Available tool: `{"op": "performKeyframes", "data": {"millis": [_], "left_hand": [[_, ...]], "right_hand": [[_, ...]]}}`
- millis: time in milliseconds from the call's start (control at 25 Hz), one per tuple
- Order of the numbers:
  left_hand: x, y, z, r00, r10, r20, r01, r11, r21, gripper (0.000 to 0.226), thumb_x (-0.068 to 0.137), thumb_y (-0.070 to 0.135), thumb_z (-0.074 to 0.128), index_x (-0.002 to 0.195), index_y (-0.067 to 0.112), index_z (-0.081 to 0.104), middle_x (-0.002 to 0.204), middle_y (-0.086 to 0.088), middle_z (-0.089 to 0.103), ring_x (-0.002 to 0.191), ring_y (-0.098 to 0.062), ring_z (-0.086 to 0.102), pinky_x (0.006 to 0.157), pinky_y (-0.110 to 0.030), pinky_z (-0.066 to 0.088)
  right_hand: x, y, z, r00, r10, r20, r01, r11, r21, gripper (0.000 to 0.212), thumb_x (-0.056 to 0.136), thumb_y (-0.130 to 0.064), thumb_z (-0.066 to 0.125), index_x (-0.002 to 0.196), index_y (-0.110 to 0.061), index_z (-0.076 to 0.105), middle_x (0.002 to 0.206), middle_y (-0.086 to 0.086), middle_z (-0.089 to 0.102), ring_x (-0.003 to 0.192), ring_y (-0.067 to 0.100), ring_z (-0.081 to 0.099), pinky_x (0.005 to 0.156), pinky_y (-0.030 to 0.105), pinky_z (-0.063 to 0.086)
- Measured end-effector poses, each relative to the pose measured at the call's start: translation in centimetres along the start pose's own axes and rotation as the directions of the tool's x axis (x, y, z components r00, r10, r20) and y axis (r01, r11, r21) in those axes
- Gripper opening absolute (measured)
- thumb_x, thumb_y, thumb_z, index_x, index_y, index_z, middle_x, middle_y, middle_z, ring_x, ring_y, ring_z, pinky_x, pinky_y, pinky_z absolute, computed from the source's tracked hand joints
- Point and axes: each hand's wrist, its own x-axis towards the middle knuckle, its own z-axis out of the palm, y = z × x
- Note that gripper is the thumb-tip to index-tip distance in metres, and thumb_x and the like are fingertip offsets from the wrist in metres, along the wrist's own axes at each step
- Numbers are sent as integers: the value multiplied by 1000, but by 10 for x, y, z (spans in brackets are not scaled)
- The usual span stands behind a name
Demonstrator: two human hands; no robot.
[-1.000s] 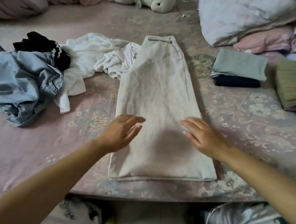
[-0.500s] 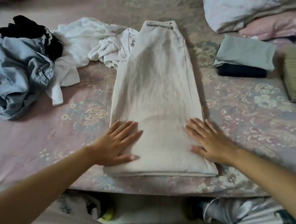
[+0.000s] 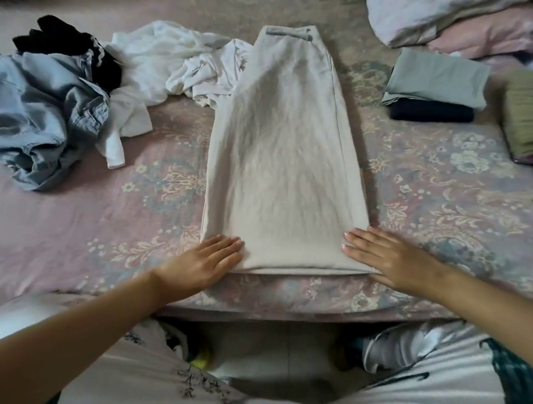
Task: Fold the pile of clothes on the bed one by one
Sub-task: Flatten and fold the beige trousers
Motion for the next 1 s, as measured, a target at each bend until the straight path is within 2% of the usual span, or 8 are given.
{"op": "performKeyframes", "data": {"millis": [160,280,360,480,600,760,880,1000], "left_hand": [[7,29,-49,954,-177,244,223,958,-180,40,99,12,29,136,5,43,132,-12,56,116,-27,57,94,-23,42],[3,54,-72,822,-105,560,421,775,-472,39,90,23,30,110,4,58,98,-9,64,88,-21,61,77,-30,46],[13,47,-95,705,-17,709,577,595,-560,19,90,17,42,90,6,58,76,1,57,68,-8,55,63,-22,45],[46,-6,-132,680,-47,732,717,253,-650,8,81,17,67,75,12,64,64,6,60,60,-11,58,52,-18,46],[68,-75,-139,754,-509,415,368,-196,-909,36,69,51,74,71,15,74,74,-1,71,71,-14,68,63,-22,54],[67,-104,-70,505,-630,590,146,-612,-777,102,82,80,5,127,3,56,130,-18,56,125,-35,47,89,-45,42],[55,-87,-39,367,-675,639,393,-510,-765,77,89,71,22,106,8,64,107,-15,66,96,-29,63,73,-41,47],[62,-79,-30,290,-895,339,700,-43,-713,27,89,36,61,88,9,62,86,-8,64,83,-28,62,68,-39,47]], "right_hand": [[-13,-20,-33,973,150,177,-194,944,266,56,98,-55,19,141,-24,39,140,-7,47,128,12,47,116,28,23],[-23,-44,-73,772,159,616,-536,683,496,38,97,-47,40,121,-27,62,122,-12,61,109,2,56,98,26,41],[-8,-32,-102,692,48,720,-627,533,568,27,96,-33,52,81,-13,62,70,-13,60,62,2,52,65,26,41],[31,10,-149,663,16,748,-735,203,647,23,77,-29,72,80,-8,64,71,-4,64,60,4,58,57,19,48],[78,66,-157,790,326,519,-433,-303,849,48,58,-54,80,88,-17,76,93,2,73,83,13,70,70,27,57],[108,75,-82,660,505,556,-334,-465,820,60,91,-65,27,111,-21,62,115,3,64,104,17,60,87,34,46],[97,50,-43,600,608,519,-470,-258,844,41,89,-48,53,113,-16,60,122,-1,62,109,9,56,97,21,41],[95,30,-40,587,744,320,-383,-94,919,14,91,-26,60,98,-14,62,92,-1,65,82,4,57,69,13,47]]}}
